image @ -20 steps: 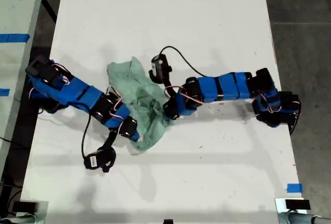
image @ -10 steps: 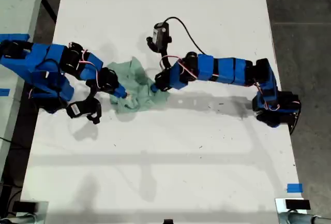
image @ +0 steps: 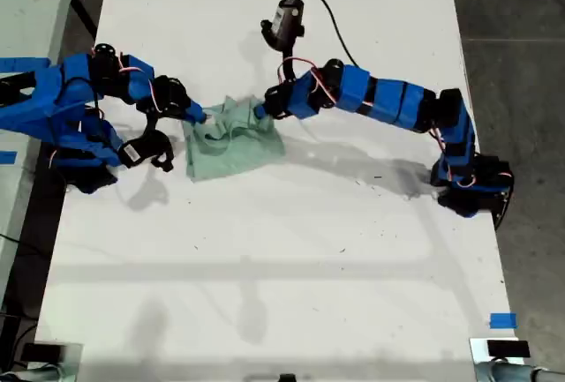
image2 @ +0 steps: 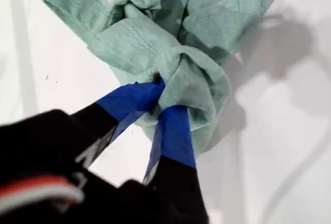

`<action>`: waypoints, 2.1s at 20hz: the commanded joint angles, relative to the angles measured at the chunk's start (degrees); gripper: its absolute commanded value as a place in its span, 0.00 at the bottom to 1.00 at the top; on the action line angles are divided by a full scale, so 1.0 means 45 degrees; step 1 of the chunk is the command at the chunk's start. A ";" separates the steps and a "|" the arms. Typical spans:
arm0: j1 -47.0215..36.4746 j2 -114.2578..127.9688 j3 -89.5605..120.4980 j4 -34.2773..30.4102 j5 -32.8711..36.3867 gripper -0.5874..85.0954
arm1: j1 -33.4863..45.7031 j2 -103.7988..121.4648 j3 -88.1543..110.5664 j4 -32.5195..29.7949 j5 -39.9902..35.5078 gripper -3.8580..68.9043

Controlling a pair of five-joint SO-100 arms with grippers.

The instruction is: Fold tshirt

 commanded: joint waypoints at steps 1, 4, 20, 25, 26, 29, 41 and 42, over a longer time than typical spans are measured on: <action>-0.0781 0.0469 -0.0117 -0.0273 0.0293 0.06 | 0.0371 0.1445 -0.0527 -0.0801 -0.0312 0.16; -0.2891 0.1758 -0.0137 0.0098 0.0449 0.29 | 0.1133 0.2227 -0.0645 -0.0879 -0.0664 0.61; -0.5293 0.8125 0.2754 0.1035 0.0781 0.25 | 0.3848 1.4531 1.0273 0.2402 -0.0566 0.28; -0.0625 0.8086 0.5371 -0.1914 -0.1230 0.21 | 0.3164 2.1660 1.8340 0.1660 0.1270 0.24; 0.0078 0.8125 0.5859 -0.2559 -0.1270 0.17 | 0.2832 2.3262 1.9863 0.1543 0.1641 0.23; 0.2109 0.7813 0.7383 -0.5137 -0.1836 0.13 | 0.2031 2.6973 2.3555 0.2129 0.3418 0.11; 0.4355 1.0039 1.1699 -0.6582 -0.3359 0.11 | 0.0156 3.1660 2.8809 0.4336 0.9180 0.11; 0.4258 1.1523 1.1719 -0.4453 -0.3359 0.12 | 0.0352 3.1660 2.8809 0.4336 0.8320 0.11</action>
